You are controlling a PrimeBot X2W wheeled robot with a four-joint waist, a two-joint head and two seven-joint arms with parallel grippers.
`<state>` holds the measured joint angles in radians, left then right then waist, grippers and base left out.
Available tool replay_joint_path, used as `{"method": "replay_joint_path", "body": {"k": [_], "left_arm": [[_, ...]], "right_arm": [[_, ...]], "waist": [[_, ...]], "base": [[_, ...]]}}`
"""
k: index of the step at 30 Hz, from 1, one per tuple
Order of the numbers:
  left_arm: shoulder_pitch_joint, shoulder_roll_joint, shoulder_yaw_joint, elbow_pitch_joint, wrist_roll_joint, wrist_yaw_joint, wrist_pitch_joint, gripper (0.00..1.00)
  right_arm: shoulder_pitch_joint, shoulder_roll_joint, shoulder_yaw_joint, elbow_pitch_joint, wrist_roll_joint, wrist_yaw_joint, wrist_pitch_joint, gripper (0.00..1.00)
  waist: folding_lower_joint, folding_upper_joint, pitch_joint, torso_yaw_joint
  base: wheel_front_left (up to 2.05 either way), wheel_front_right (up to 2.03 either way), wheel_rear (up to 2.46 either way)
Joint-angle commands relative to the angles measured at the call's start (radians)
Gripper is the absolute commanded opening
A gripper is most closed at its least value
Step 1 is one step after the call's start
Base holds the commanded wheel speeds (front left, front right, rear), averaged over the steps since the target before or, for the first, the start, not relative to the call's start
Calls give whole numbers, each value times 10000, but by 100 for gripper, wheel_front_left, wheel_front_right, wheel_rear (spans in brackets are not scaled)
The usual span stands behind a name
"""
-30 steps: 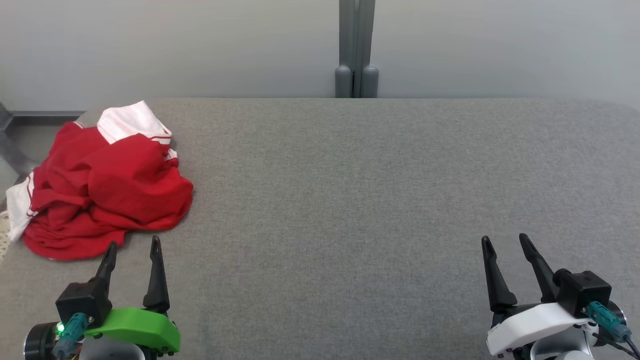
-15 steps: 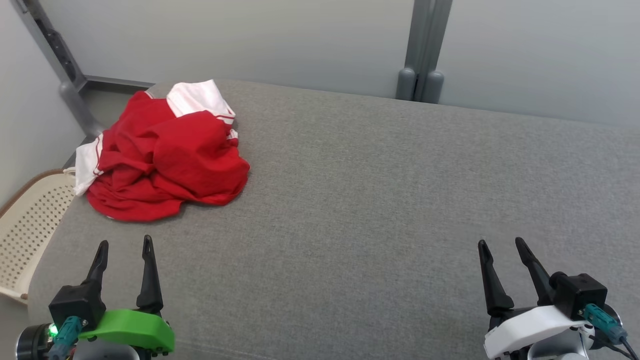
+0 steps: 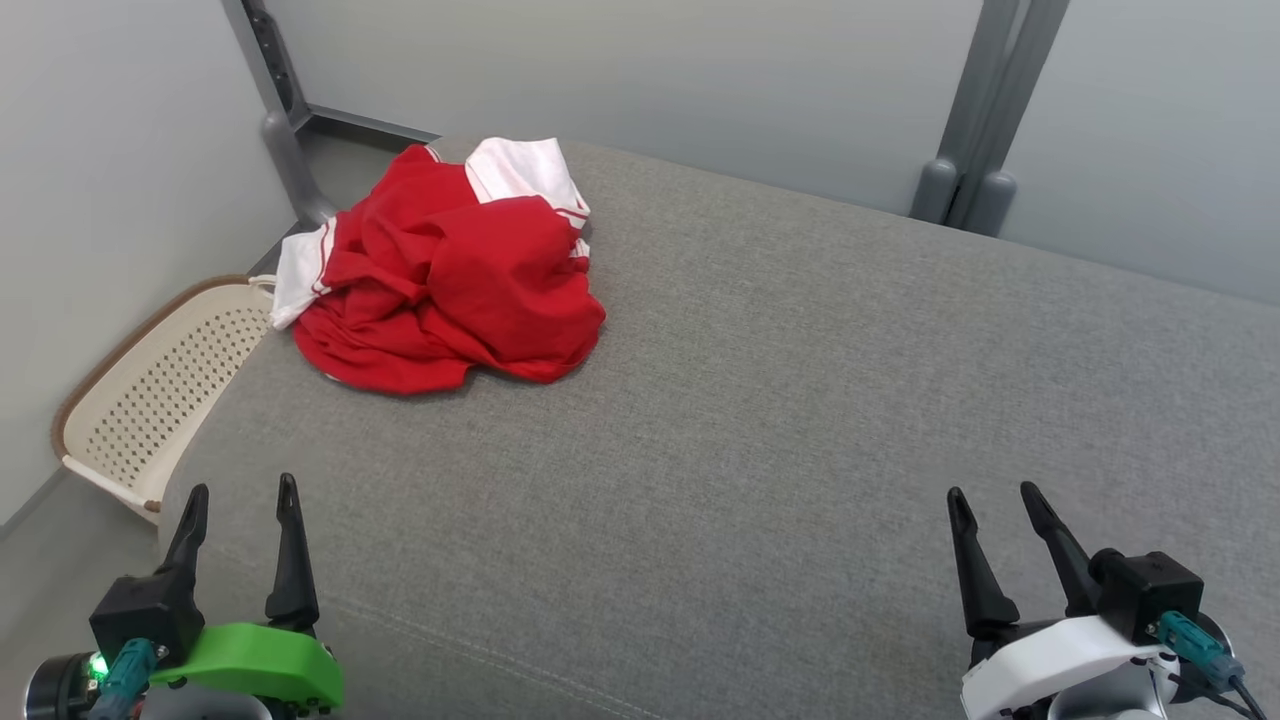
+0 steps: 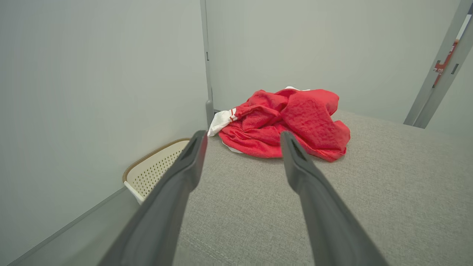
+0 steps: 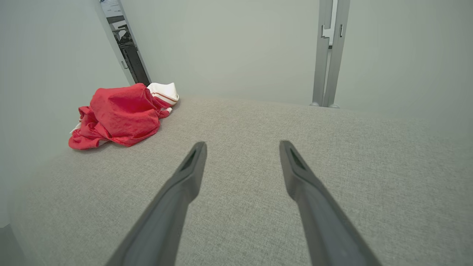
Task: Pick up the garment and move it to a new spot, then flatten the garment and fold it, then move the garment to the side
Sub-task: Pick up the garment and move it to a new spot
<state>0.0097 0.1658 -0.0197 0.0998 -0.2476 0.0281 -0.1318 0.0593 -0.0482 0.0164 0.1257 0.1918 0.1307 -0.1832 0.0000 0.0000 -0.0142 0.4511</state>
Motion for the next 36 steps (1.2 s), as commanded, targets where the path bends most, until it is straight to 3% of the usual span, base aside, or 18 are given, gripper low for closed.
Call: {"method": "replay_joint_path", "body": {"k": [1, 17, 26, 36], "left_arm": [[124, 29, 6, -5, -75, 54, -52, 100], [204, 107, 72, 121, -230, 223, -245, 100], [-1011, 419, 456, 575, -663, -23, -555, 100], [-3915, 981, 772, 1418, -1014, -391, -846, 100]], "right_arm": [[13, -40, -17, -2, 28, 1, 11, 100], [-44, -39, 134, 73, 40, 1, 50, 100], [-331, -40, -35, -165, -448, -1, 319, 100], [-813, -195, -708, -1244, -1217, -4, 922, 100]], "waist": [[0, 0, 38, 241], [0, 0, 73, 512], [0, 0, 767, -364], [0, 0, 2438, -1632]], "base": [[0, 0, 0], [0, 0, 0], [0, 0, 0], [0, 0, 0]]}}
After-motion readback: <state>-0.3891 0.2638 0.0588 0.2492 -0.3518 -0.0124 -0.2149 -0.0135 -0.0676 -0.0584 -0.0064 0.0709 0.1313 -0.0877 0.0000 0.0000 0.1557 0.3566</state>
